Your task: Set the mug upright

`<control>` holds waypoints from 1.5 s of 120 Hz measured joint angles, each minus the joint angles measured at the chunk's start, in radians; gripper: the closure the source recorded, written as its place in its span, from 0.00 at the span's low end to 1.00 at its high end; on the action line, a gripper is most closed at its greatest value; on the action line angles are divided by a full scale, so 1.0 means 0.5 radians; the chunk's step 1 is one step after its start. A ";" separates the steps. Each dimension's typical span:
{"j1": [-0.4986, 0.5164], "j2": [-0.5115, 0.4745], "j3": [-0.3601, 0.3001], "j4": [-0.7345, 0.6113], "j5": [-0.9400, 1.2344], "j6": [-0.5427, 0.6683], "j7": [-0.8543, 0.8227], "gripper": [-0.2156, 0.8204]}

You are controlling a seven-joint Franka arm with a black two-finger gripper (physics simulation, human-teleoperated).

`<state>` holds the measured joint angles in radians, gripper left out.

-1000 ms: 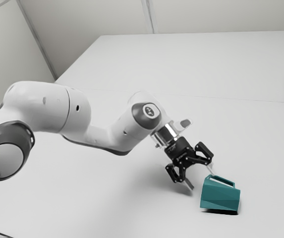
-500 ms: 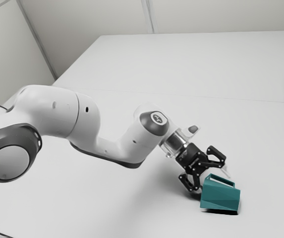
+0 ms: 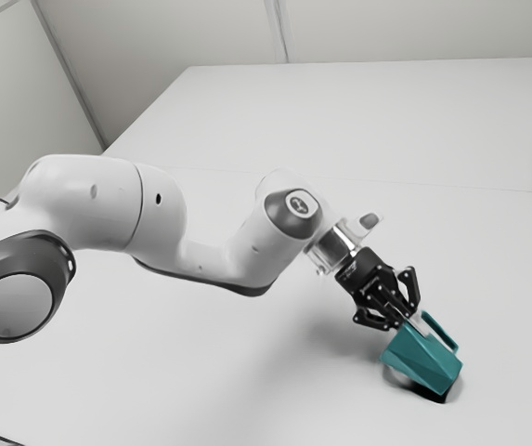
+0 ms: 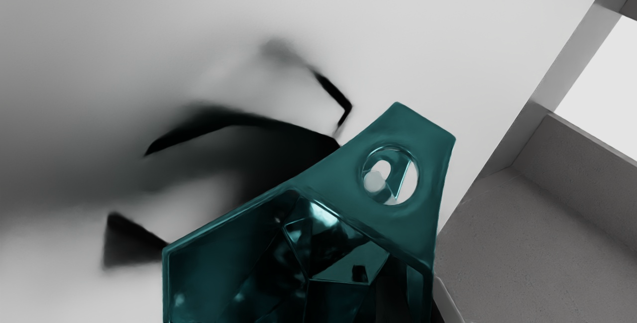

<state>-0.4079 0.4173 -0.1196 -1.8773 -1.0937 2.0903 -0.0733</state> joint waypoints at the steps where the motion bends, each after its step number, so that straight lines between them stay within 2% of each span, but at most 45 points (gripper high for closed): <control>1: 0.000 0.000 0.000 0.003 0.004 0.000 -0.001 0.92; 32: -0.015 -0.009 -0.003 0.032 0.081 0.001 -0.024 0.95; 50: -0.040 -0.068 -0.003 0.048 0.280 0.003 -0.047 0.96; 78: -0.041 -0.312 0.017 0.048 1.132 0.003 -0.167 0.97; 97: -0.017 -0.446 0.118 0.029 1.664 -0.003 -0.271 0.97; 121: 0.174 -0.590 0.144 -0.015 2.082 -0.025 -0.363 0.97; 156: 0.447 -0.718 0.101 -0.157 2.281 -0.025 -0.376 0.97; 180: 0.520 -0.830 0.083 -0.389 2.385 0.140 -0.369 0.97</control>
<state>-0.1478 0.0025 -0.0783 -2.0715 0.0986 2.1605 -0.2577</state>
